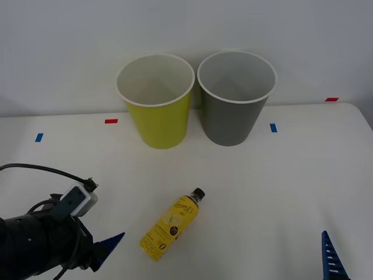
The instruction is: Put cans in the gray bin and PET bottles in the light green bin.
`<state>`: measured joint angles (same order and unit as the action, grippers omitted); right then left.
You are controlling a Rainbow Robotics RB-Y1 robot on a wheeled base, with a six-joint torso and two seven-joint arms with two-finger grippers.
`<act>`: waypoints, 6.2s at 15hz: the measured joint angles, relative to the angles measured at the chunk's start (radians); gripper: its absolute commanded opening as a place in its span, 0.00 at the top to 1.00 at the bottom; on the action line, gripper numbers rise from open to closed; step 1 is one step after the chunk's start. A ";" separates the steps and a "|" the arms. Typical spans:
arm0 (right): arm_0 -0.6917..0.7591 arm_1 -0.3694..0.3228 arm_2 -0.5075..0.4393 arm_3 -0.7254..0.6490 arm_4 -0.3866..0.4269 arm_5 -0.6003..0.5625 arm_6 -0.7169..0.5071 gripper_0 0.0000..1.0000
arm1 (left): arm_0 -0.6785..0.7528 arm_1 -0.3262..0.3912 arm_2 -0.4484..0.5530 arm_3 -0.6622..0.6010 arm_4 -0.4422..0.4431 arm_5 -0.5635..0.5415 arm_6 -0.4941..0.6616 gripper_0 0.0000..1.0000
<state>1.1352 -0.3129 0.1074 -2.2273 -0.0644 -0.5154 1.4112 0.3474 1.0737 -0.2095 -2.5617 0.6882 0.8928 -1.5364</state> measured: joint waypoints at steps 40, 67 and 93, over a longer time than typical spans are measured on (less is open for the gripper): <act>0.000 0.000 0.000 0.000 0.000 0.000 0.000 0.00 | -0.488 -0.499 -0.330 0.051 -0.315 0.759 0.139 0.00; 0.000 0.000 0.000 0.000 0.000 0.000 0.000 0.00 | -0.630 -0.568 -0.438 0.203 -0.326 0.731 0.268 0.00; 0.000 0.000 0.000 0.000 0.000 0.000 0.000 0.00 | -0.719 -0.727 -0.484 0.446 -0.339 0.792 0.393 0.00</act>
<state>1.1351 -0.3129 0.1074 -2.2273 -0.0644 -0.5154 1.4113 -0.3713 0.3465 -0.6933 -2.1157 0.3494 1.6844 -1.1436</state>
